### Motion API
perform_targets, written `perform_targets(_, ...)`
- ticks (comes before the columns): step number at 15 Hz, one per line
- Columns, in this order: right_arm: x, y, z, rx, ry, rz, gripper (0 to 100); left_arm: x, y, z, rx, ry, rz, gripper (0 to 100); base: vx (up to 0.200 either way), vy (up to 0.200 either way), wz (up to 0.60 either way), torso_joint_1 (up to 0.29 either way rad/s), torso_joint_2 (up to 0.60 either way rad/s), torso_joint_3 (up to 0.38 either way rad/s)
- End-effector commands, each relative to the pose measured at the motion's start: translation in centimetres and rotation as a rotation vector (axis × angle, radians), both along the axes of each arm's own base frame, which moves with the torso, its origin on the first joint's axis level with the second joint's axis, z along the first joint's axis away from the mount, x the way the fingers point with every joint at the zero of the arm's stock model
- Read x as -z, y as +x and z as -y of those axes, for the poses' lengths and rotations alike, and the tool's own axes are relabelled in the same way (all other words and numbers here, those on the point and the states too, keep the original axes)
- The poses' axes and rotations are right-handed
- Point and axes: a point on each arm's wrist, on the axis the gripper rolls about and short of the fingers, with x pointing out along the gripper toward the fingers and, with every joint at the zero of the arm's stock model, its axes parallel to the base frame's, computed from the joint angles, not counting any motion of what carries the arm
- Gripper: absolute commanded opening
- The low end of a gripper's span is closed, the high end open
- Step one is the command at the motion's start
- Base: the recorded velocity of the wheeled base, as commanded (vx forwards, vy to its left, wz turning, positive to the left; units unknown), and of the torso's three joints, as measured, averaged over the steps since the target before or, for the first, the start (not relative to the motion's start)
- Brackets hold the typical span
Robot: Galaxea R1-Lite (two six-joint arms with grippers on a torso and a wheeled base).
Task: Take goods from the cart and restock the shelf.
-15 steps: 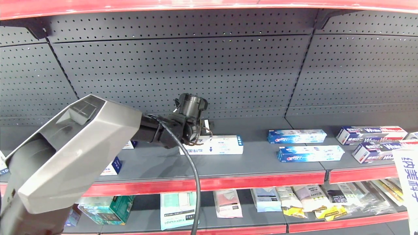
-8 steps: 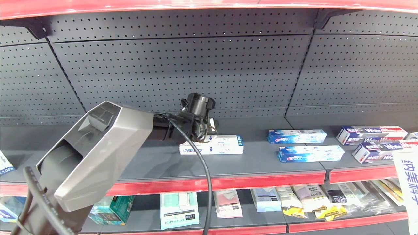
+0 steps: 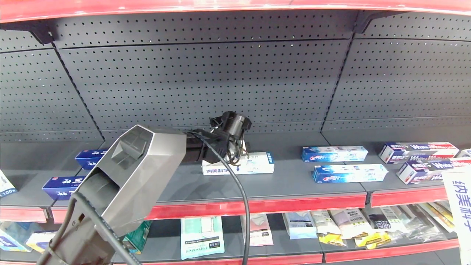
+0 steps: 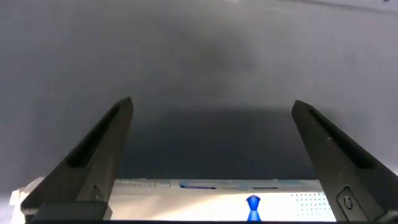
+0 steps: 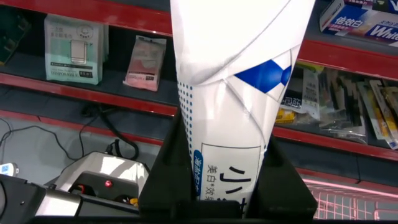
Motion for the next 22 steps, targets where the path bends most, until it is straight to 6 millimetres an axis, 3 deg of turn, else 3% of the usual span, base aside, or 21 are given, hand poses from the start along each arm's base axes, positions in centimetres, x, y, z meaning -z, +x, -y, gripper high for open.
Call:
perform_targets(1, 0.1, 0.0, 0.0, 0.000, -0.002, -0.007, 0, 1.3, 0.1, 0.1, -0.002, 0.015, -0.027, 100, 0.000, 0.000, 0.00, 0.000, 0.00, 0.000)
perform_targets(6, 0.4, 0.1, 0.0, 0.000, -0.004, -0.016, 0, 3.9, -0.2, 0.2, -0.021, 0.055, -0.096, 100, 0.000, 0.000, 0.00, 0.000, 0.00, 0.000)
perform_targets(22, 1.3, 0.1, 0.0, -0.009, -0.011, -0.050, 0, 4.3, -1.3, 0.4, -0.027, 0.114, -0.167, 100, 0.000, 0.000, 0.00, 0.000, 0.00, 0.000)
